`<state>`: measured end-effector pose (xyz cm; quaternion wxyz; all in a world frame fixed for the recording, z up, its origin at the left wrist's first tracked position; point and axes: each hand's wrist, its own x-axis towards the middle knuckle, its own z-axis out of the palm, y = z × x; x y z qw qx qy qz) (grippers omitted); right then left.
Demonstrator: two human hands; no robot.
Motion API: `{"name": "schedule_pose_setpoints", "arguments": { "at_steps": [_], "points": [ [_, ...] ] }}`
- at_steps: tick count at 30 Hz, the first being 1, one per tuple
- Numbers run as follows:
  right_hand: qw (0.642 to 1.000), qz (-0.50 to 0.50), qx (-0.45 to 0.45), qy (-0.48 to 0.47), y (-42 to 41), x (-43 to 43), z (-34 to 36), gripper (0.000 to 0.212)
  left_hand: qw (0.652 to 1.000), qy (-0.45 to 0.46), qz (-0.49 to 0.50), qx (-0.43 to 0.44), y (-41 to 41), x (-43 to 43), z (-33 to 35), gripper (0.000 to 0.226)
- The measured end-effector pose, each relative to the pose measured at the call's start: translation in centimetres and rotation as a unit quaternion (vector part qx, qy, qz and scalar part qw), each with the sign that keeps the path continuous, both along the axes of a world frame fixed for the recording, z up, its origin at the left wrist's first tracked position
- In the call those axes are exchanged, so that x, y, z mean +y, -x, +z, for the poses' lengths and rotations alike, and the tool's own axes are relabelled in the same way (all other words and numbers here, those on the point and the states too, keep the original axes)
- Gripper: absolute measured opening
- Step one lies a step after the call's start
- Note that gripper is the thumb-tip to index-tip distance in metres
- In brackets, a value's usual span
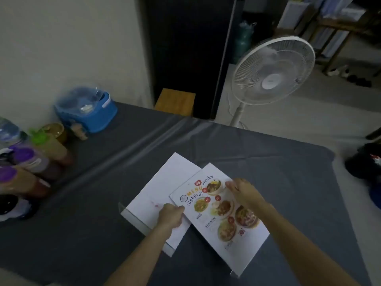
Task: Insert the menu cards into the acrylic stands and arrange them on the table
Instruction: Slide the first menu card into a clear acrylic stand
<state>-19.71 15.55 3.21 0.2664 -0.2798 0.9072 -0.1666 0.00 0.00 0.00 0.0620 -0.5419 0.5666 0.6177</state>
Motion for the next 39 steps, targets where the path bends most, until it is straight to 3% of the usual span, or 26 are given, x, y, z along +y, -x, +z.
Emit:
{"name": "schedule_pose_setpoints", "arguments": {
  "at_steps": [4, 10, 19, 28, 36, 39],
  "points": [
    [1.0, -0.003, -0.026, 0.005, 1.4, -0.8, 0.0, 0.048, 0.998, -0.036, 0.056, 0.015, 0.3, 0.9, 0.3, 0.012],
    [0.999, 0.027, 0.002, -0.046, 3.0, -1.6, -0.8, 0.008, 0.987, -0.092, 0.112, 0.065, 0.3, 2.7, 0.5, 0.005],
    [0.999, -0.013, -0.023, -0.031, 4.1, -1.0, -0.9, 0.025, 0.976, -0.1, 0.165, 0.101, 0.8, 3.9, 1.8, 0.012],
    [0.993, -0.104, -0.014, 0.058, 5.2, 2.9, 2.8, 0.024, 0.988, -0.041, 0.094, 0.114, 3.3, 4.0, 4.7, 0.005],
    [0.955, -0.23, -0.018, 0.187, 6.8, 8.5, 7.6, 0.023, 0.985, 0.058, -0.023, 0.159, 8.8, 4.1, 10.5, 0.013],
    [0.938, -0.254, -0.009, 0.234, 7.3, 10.8, 9.1, 0.023, 0.975, 0.108, -0.073, 0.18, 11.0, 4.6, 12.8, 0.004]
  ]
}}
